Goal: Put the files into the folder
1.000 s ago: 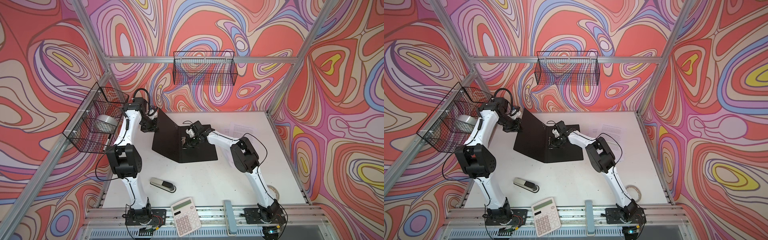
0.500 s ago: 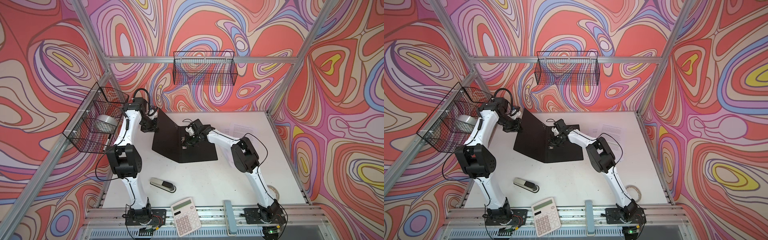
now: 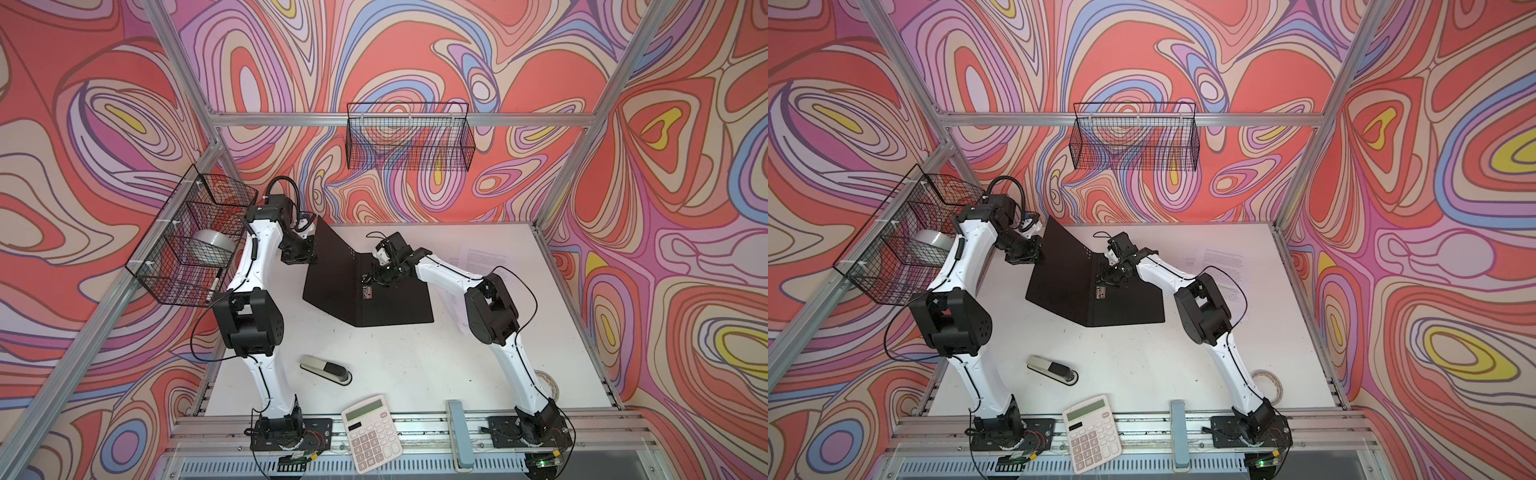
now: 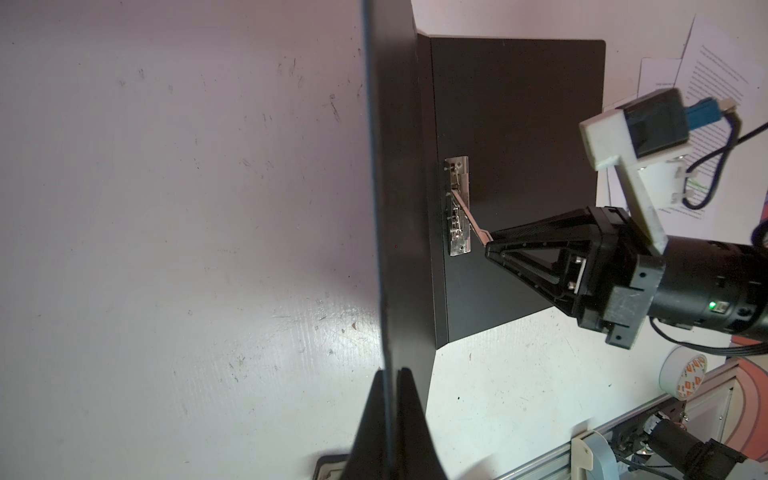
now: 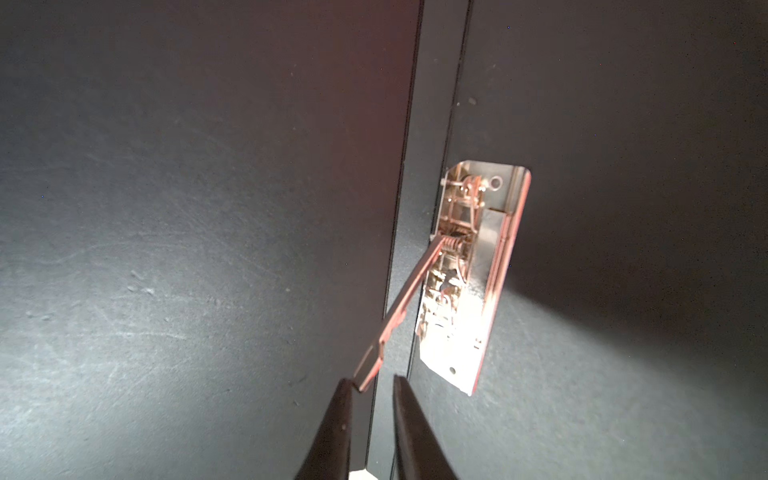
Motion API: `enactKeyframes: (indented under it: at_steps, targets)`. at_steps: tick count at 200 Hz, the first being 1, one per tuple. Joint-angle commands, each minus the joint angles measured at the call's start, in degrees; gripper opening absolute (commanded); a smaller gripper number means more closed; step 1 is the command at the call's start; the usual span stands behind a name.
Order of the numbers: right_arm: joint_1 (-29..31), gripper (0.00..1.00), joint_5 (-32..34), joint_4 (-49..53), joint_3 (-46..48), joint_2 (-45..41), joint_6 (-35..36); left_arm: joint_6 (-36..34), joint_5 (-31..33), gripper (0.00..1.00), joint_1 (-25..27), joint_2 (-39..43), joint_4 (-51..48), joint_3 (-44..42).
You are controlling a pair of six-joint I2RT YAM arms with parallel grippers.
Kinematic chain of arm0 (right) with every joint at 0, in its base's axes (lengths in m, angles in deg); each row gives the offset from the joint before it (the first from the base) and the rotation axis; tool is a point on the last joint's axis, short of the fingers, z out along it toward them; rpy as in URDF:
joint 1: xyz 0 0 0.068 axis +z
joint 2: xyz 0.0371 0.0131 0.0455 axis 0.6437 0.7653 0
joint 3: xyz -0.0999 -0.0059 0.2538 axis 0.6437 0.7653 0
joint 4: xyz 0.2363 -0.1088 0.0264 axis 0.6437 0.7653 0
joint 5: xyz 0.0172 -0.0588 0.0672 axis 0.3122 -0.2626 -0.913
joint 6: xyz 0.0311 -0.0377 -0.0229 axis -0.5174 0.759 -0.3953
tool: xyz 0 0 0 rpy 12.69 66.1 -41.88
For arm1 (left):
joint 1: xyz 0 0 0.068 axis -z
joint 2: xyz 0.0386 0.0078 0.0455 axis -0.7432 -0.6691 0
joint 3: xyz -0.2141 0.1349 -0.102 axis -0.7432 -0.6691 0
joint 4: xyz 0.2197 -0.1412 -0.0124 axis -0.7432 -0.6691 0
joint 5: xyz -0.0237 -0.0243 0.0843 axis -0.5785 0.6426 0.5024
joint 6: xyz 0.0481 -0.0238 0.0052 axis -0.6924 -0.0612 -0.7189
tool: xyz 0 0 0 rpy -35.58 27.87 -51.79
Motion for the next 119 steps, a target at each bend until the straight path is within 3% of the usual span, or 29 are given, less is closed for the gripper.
enactKeyframes:
  at_steps: [1, 86, 119]
  targets:
    - [-0.5, 0.22, 0.5, 1.4, -2.2, 1.4, -0.1, -1.6, 2.0, 0.00, 0.1, -0.9, -2.6, 1.6]
    - [-0.5, 0.27, -0.8, -0.5, -3.3, 1.1, -0.7, -1.5, 2.3, 0.00, 0.2, -1.0, -2.7, 1.7]
    - [-0.5, 0.17, 2.1, -0.6, 0.6, -2.2, 0.7, -1.8, 2.3, 0.00, 0.2, -1.0, -2.9, 2.1]
